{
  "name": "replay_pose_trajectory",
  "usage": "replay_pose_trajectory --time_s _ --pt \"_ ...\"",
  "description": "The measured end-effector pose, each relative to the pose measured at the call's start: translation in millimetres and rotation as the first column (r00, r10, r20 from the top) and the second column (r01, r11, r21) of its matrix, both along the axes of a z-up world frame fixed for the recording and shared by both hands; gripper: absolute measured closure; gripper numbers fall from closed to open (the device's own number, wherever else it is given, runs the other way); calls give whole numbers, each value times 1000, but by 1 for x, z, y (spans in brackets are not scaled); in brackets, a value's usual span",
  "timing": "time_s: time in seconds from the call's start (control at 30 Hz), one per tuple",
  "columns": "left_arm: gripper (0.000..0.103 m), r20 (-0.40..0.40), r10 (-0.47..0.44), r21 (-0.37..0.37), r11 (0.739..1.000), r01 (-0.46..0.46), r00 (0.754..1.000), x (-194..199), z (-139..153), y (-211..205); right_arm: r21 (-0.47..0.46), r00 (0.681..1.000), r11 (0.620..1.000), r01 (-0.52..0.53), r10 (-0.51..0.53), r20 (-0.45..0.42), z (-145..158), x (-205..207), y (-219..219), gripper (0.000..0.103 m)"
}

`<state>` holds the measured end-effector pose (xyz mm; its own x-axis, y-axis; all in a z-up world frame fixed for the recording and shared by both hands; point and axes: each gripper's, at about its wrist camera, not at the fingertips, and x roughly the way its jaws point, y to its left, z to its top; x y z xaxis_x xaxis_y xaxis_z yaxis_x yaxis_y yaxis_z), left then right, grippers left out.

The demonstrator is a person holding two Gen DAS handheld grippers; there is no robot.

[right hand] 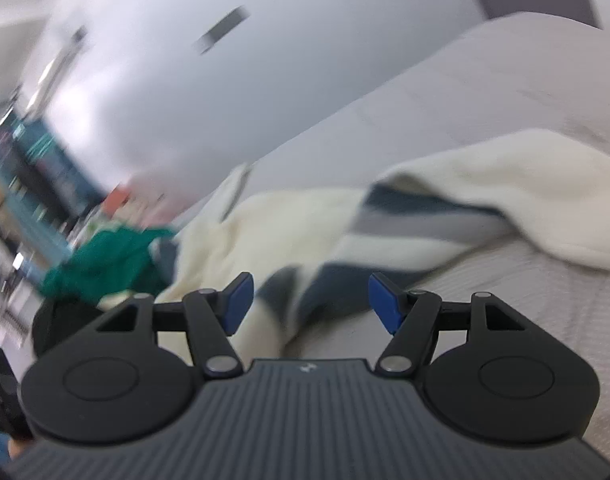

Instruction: Fold large clothes

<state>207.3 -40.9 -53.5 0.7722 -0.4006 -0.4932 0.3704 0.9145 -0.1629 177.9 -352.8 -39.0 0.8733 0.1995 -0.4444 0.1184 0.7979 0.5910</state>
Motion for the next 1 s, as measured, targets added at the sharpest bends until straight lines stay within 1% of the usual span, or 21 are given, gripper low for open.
replay_pose_trajectory --time_s 0.07,0.13,0.2,0.23,0.33,0.4,0.47,0.5,0.53,0.57,0.6,0.63,0.7,0.77,0.87,0.93,1.0 --pt "44 0 -59 33 998 59 998 23 -1 -29 1 999 999 50 -50 -14 -8 2 -8 36" --pt "44 -21 -76 61 995 77 997 48 -3 -51 14 995 996 86 -85 -45 -19 3 -19 36" --pt "44 -46 -92 98 991 96 995 84 -5 -69 47 994 994 100 -98 -48 -27 9 -26 36" --pt "44 -54 -96 123 987 102 994 103 -6 -75 49 994 994 98 -96 -45 -28 15 -27 36" --pt "44 -77 -96 183 977 109 992 154 -8 -83 25 998 997 68 -68 0 -17 38 -31 36" --pt "43 -92 -90 209 972 108 992 188 -9 -85 13 999 1000 -1 0 46 -7 68 -30 36" --pt "41 -107 -92 239 964 115 990 220 -7 -87 -17 997 998 -58 59 58 -2 97 -27 36" --pt "41 -108 -97 261 958 122 989 235 -7 -87 -31 996 996 -81 82 41 -3 116 -25 36" --pt "35 -105 -100 283 951 126 989 250 -6 -87 -35 996 995 -93 93 9 -8 135 -24 36" --pt "26 -105 -101 301 945 129 989 262 -5 -87 -32 995 995 -96 96 -11 -12 147 -23 35" --pt "23 -106 -105 316 939 134 989 277 -5 -87 -29 994 994 -102 101 -31 -19 163 -21 33" --pt "21 -113 -118 323 935 148 987 291 -5 -86 -26 993 994 -110 109 -53 -25 176 -20 24" --pt "21 -128 -132 346 923 169 983 319 -8 -84 -38 987 991 -126 121 -107 -40 203 -16 23" --pt "20 -143 -132 366 914 176 981 345 -15 -78 -64 983 987 -144 136 -126 -47 218 -13 23" --pt "19 -176 -167 363 905 222 970 375 -27 -70 -117 972 976 -185 165 -166 -60 233 -6 23" --pt "19 -205 -208 347 898 270 956 388 -35 -64 -162 969 968 -190 158 -190 -70 238 -3 23" --pt "19 -213 -252 358 879 316 944 390 -40 -62 -159 959 962 -224 188 -211 -76 242 -1 20"
